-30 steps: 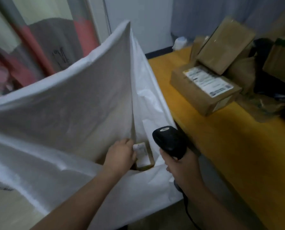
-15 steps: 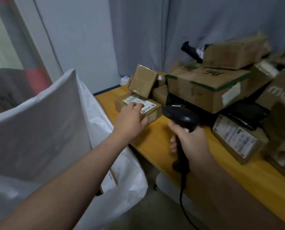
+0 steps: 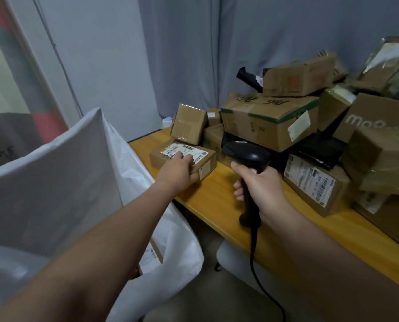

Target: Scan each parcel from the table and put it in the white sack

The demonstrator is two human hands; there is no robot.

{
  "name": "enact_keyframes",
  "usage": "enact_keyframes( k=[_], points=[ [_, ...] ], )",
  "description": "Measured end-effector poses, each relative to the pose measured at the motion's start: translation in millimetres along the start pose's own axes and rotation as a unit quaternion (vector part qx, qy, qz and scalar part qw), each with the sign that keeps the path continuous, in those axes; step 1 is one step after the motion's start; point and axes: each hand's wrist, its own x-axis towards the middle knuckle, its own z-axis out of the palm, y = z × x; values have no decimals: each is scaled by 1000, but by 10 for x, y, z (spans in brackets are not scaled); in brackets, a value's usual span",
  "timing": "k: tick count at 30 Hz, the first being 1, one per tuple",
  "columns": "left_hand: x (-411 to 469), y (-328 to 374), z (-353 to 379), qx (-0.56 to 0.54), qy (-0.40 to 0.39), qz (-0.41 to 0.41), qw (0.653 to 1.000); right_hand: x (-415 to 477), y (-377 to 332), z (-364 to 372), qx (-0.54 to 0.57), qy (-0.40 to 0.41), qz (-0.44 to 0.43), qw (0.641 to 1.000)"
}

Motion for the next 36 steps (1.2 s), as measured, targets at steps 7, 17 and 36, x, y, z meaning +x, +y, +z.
enact_keyframes(
  k=[7,17,36],
  points=[
    [-369,125,-109,-9,44,56,997,-238,-17,-25,11,-7,17,1000],
    [-88,-279,-132,-194,-46,-246,949,-259,53,-163,-11,-4,66,998],
    [-1571,802,232,-642,-195,-279,686,-907,244,-578,2,-44,125,991]
  ],
)
